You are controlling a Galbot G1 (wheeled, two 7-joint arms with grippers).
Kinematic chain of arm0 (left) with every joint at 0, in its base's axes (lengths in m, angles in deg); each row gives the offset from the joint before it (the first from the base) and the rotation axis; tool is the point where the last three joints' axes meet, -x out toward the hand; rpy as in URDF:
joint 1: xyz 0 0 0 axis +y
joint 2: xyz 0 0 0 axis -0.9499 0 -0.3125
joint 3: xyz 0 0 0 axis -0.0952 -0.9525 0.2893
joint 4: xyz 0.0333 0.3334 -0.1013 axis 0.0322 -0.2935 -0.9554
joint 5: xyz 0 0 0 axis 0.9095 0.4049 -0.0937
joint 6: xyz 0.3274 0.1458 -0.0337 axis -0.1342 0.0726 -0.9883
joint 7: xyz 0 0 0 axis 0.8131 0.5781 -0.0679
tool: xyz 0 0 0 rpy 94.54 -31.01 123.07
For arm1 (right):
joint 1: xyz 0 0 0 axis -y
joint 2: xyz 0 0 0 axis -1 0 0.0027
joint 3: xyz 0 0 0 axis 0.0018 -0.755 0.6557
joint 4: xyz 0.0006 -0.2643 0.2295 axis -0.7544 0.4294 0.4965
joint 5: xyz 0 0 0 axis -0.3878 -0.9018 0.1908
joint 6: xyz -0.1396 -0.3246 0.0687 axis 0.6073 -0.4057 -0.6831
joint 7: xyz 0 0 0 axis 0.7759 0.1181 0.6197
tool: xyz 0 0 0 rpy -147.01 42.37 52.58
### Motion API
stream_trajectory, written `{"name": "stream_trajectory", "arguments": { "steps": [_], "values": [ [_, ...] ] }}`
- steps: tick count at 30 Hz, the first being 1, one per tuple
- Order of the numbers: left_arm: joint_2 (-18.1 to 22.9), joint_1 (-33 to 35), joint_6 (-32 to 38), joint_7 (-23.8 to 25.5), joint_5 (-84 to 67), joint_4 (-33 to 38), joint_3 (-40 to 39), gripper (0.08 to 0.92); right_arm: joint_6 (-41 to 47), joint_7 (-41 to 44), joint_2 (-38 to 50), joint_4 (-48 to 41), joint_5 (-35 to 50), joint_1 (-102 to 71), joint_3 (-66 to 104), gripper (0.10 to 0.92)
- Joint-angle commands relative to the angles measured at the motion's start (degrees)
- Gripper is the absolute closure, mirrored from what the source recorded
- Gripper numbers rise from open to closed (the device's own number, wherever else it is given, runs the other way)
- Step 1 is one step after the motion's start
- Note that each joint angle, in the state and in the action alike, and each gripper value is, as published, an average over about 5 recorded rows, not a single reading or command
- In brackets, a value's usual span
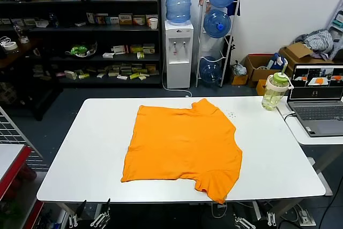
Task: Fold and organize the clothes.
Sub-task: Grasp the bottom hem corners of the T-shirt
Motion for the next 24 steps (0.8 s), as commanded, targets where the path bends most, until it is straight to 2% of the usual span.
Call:
{"name": "stream_trajectory", "arguments": {
  "steps": [1, 6, 14, 24],
  "values": [
    [0.0, -0.4, 0.3, 1.1, -0.2, -0.3, -0.1, 0.177, -0.2, 0.2, 0.0, 0.2, 0.1, -0.2, 0.2, 0.203],
    [0.9, -5.3, -0.6, 3.4, 0.7, -3.6, -1.7, 0.177, 1.2, -1.3, -0.2, -1.2, -0.8, 4.1, -2.1, 0.203],
    [4.1, -17.8, -3.4, 3.0, 0.6, -11.8, -7.4, 0.177, 4.8, -5.2, -1.4, -8.5, -2.1, 15.4, -7.6, 0.203],
    [5.7, -23.5, -3.9, 2.3, 0.7, -16.0, -9.8, 0.177, 6.2, -7.0, -4.3, -13.2, -3.1, 20.1, -11.4, 0.203]
  ]
}}
